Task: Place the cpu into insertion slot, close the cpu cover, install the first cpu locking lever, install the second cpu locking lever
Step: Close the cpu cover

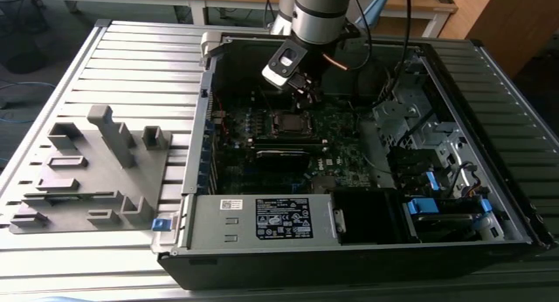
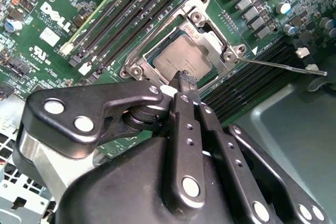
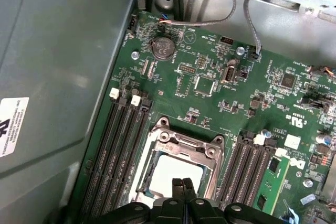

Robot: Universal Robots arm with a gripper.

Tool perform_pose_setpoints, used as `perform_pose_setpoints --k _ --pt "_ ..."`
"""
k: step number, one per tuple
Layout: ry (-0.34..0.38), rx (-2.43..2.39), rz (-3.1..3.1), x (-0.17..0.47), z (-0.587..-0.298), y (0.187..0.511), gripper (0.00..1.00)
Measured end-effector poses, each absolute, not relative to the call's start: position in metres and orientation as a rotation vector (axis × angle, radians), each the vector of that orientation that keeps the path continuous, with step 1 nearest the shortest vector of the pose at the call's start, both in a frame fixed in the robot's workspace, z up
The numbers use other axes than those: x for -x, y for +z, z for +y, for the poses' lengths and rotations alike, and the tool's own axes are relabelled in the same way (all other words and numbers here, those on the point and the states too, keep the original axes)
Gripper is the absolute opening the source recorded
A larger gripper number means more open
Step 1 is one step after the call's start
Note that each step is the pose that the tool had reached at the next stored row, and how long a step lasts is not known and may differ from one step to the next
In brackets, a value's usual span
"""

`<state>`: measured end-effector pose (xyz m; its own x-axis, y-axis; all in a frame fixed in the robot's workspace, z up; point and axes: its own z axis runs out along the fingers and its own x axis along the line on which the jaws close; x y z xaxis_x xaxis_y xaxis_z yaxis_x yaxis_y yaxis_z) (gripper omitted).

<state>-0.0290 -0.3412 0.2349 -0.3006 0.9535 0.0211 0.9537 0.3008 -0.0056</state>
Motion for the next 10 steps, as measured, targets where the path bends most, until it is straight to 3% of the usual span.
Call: perform_pose_setpoints --k 10 --pt "-0.012 1.841 -2.521 0.0290 -0.3412 0.2348 0.11"
